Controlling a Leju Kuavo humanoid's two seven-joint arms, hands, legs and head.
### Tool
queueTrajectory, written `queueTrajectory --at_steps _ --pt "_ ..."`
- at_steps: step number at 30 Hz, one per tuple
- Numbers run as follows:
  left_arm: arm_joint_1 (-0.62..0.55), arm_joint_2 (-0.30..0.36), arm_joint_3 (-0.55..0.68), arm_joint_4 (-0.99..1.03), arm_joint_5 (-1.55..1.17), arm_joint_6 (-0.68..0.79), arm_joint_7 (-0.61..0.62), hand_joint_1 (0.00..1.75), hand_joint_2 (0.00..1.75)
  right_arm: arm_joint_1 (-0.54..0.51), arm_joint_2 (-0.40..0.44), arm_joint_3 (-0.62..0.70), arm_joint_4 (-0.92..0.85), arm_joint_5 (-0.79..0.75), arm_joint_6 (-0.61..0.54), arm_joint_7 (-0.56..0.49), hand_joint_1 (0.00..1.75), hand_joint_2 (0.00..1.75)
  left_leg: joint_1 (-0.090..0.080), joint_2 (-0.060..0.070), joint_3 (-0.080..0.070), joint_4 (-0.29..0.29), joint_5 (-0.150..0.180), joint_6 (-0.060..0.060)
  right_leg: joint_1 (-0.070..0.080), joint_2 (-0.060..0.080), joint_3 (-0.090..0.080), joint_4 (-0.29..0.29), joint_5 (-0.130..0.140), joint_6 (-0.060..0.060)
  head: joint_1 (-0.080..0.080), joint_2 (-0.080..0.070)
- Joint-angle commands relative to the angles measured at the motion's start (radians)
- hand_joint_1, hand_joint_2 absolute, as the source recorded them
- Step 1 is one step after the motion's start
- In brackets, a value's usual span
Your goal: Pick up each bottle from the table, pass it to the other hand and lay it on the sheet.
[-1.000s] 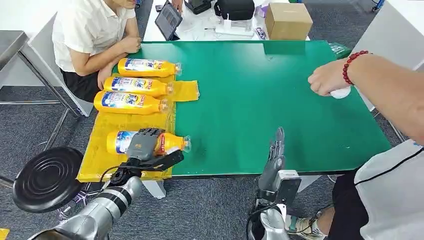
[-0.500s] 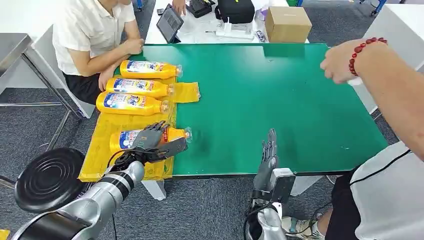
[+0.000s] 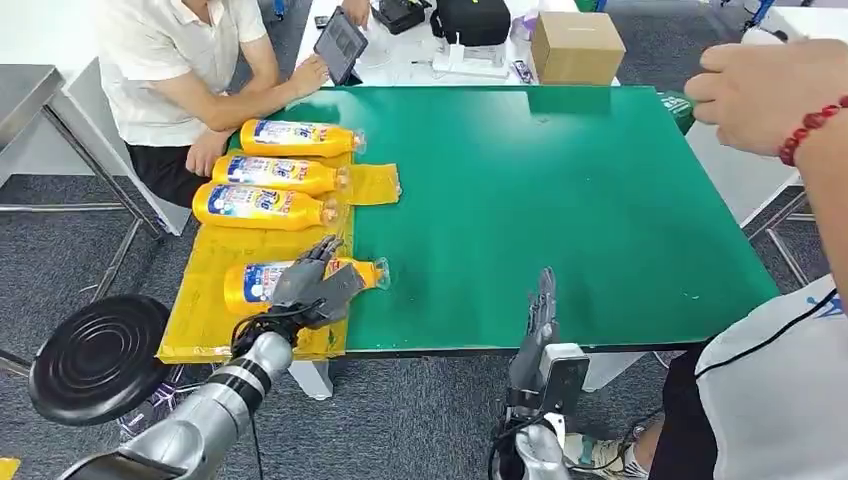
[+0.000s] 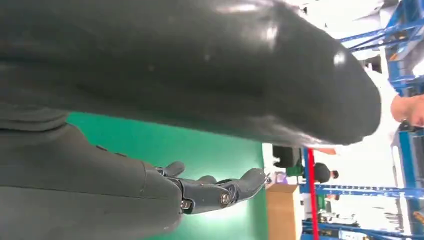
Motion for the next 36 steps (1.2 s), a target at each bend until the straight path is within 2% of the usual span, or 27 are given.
queueTrajectory --at_steps 1,2,5,8,11,17,21,22,25,30,31,32,33,36 --pt "0.036 -0.002 0.029 -0.047 0.009 -0.006 0.003 0.0 1.75 -0.005 -0.016 -0.016 0.008 -0.003 -0.002 -0.001 0.0 0.0 0.001 0.002 0.0 -0.001 -0.001 -0.002 0.001 0.001 0.0 -0.001 0.0 -0.002 0.0 0.0" --pt "0.058 -0.006 0.044 -0.086 0.04 0.048 -0.031 0.0 1.75 0.003 -0.014 -0.021 -0.007 -0.001 -0.017 -0.001 0.0 0.0 0.001 0.002 0.0 -0.001 -0.001 -0.002 0.001 0.001 0.0 -0.001 0.0 -0.002 0.0 0.0" --pt "0.112 -0.01 0.051 -0.186 0.104 0.072 -0.048 0.0 1.75 0.025 -0.013 -0.034 -0.04 -0.009 -0.037 -0.001 0.0 0.0 0.0 0.001 -0.001 -0.001 -0.001 -0.001 0.001 0.001 -0.002 0.0 0.0 -0.001 0.0 0.0" --pt "0.166 0.022 -0.001 -0.302 0.175 0.034 -0.023 0.0 1.75 0.045 -0.016 -0.047 -0.074 -0.016 -0.059 -0.001 0.0 0.0 0.001 0.002 -0.003 0.0 -0.001 -0.001 0.001 0.001 -0.003 0.0 -0.001 -0.001 0.0 0.0" --pt "0.2 0.033 -0.026 -0.372 0.184 0.058 -0.018 0.0 1.75 0.056 -0.016 -0.052 -0.087 -0.018 -0.053 -0.001 0.0 0.0 0.001 0.002 -0.005 0.0 -0.001 -0.001 0.001 0.001 -0.006 0.0 0.0 -0.001 0.0 0.0" --pt "0.316 0.045 -0.014 -0.575 0.341 0.067 -0.024 0.0 1.75 0.1 -0.022 -0.05 -0.186 -0.008 -0.079 -0.001 0.0 0.0 0.001 0.003 -0.005 0.0 -0.002 -0.002 0.001 0.001 -0.006 0.0 -0.001 -0.002 0.0 0.0" --pt "0.399 0.051 -0.004 -0.692 0.433 0.095 -0.061 0.0 1.75 0.118 -0.031 -0.037 -0.229 -0.007 -0.054 -0.001 0.0 0.0 0.0 0.004 -0.006 0.0 -0.002 -0.002 0.001 0.003 -0.007 0.0 -0.001 -0.002 0.0 0.0" --pt "0.427 0.052 0.001 -0.725 0.454 0.103 -0.074 0.0 1.75 0.121 -0.028 -0.036 -0.233 -0.018 -0.045 -0.001 0.0 1.75 0.0 0.003 -0.007 0.0 -0.002 -0.001 0.001 0.002 -0.008 0.0 -0.001 -0.002 0.0 0.0" --pt "0.491 0.071 -0.008 -0.808 0.512 0.099 -0.081 0.0 1.75 0.124 -0.027 -0.011 -0.245 0.003 -0.071 -0.001 0.0 1.75 0.001 0.006 -0.005 0.0 -0.003 -0.002 0.001 0.004 -0.007 0.0 -0.002 -0.003 0.0 0.0" --pt "0.492 0.074 -0.012 -0.812 0.518 0.097 -0.081 0.0 1.75 0.123 -0.026 -0.011 -0.245 -0.001 -0.077 -0.001 0.0 1.75 0.001 0.003 -0.009 0.0 -0.001 -0.001 0.001 0.001 -0.011 0.0 -0.001 -0.002 0.0 0.0" --pt "0.483 0.074 -0.011 -0.803 0.52 0.096 -0.081 0.0 0.0 0.116 -0.027 -0.011 -0.239 -0.004 -0.078 -0.001 0.0 1.75 0.001 0.004 -0.008 0.0 -0.001 -0.002 0.001 0.002 -0.009 -0.001 -0.001 -0.003 0.0 0.0" --pt "0.481 0.075 -0.013 -0.799 0.528 0.094 -0.082 0.0 0.0 0.117 -0.02 -0.017 -0.244 -0.025 -0.073 -0.001 0.0 1.75 0.001 0.003 -0.008 -0.001 -0.001 -0.002 0.001 0.002 -0.01 -0.001 -0.001 -0.002 0.0 0.0" --pt "0.491 0.08 -0.02 -0.81 0.531 0.09 -0.084 0.0 1.75 0.118 0.002 -0.039 -0.242 -0.06 -0.071 -0.001 0.0 1.75 0.001 0.004 -0.007 0.0 -0.002 -0.002 0.002 0.002 -0.008 -0.001 -0.001 -0.003 0.0 0.0" --pt "0.505 0.074 -0.019 -0.828 0.616 0.053 -0.073 0.0 1.75 0.113 0.022 -0.032 -0.245 -0.049 -0.105 -0.001 0.0 1.75 0.001 0.004 -0.008 0.0 -0.002 -0.002 0.001 0.002 -0.009 0.0 -0.001 -0.003 0.0 0.0"
